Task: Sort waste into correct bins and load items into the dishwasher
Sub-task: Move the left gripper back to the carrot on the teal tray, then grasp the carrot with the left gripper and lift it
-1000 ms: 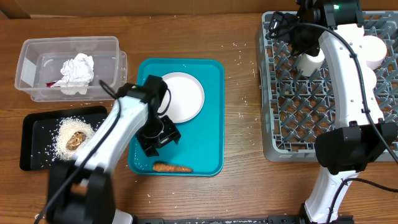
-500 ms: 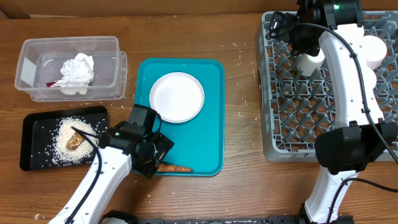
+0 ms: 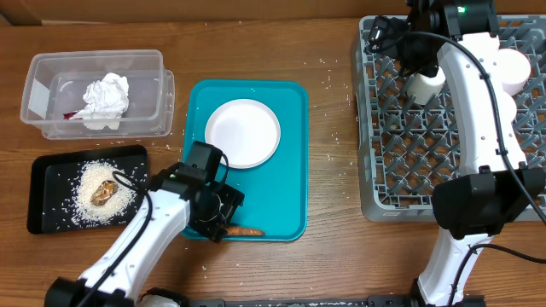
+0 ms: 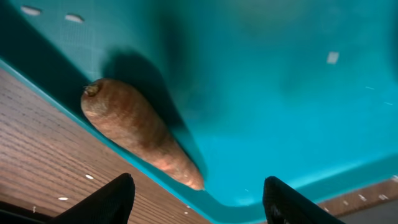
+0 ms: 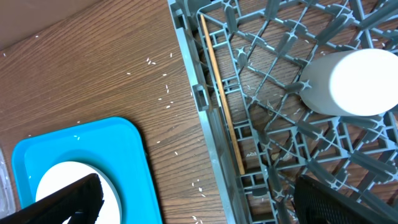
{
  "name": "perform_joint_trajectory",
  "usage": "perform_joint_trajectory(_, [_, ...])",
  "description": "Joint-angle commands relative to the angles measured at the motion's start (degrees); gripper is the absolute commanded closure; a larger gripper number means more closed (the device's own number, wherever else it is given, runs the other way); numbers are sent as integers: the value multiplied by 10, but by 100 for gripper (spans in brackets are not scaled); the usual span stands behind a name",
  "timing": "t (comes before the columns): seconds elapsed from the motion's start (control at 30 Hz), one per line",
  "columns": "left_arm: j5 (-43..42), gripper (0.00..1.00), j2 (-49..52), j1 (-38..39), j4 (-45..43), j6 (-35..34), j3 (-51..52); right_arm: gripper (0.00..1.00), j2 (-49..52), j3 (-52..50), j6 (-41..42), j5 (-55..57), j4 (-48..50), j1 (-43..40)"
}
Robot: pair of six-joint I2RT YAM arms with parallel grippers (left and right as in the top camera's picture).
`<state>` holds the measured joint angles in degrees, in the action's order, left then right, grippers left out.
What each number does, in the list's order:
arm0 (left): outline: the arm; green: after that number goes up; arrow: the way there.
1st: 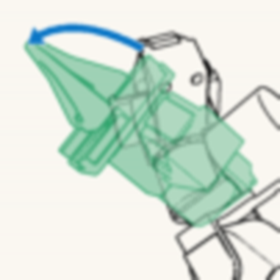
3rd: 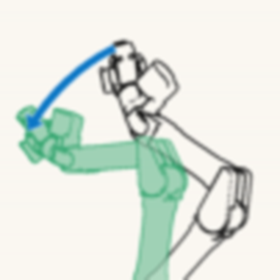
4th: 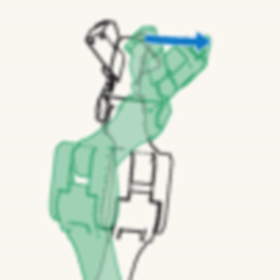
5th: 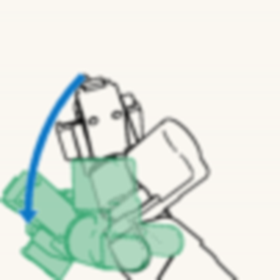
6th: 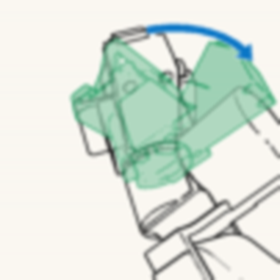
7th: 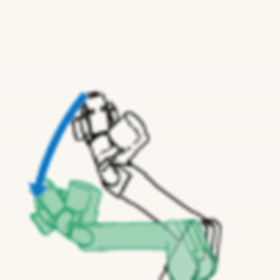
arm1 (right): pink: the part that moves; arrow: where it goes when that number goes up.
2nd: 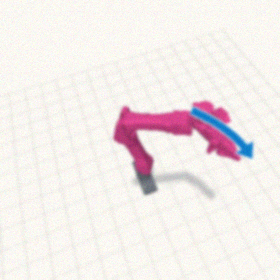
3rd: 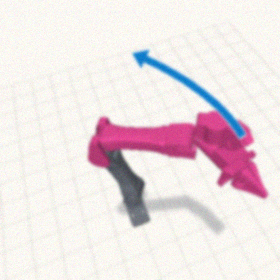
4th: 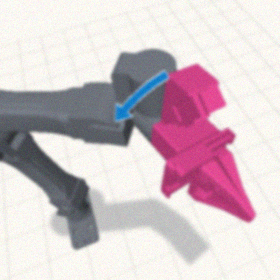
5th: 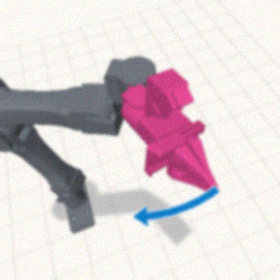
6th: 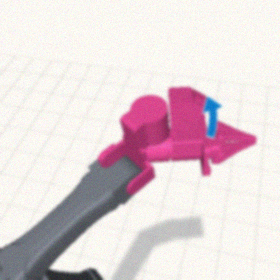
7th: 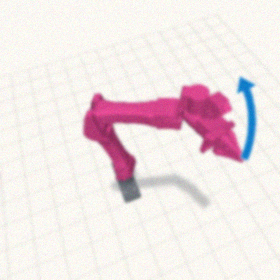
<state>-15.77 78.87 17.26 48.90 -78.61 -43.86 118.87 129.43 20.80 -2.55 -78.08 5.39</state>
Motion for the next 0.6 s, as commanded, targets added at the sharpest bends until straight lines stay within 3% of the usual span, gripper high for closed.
perform_joint_trajectory(0.0, [-8,32,26,8,2,-26,5,0,-9,11,1,5,1,2])
perform_joint_trajectory(0.57, [28,32,66,9,-10,-38,6,0,-9,12,1,5,1,2])
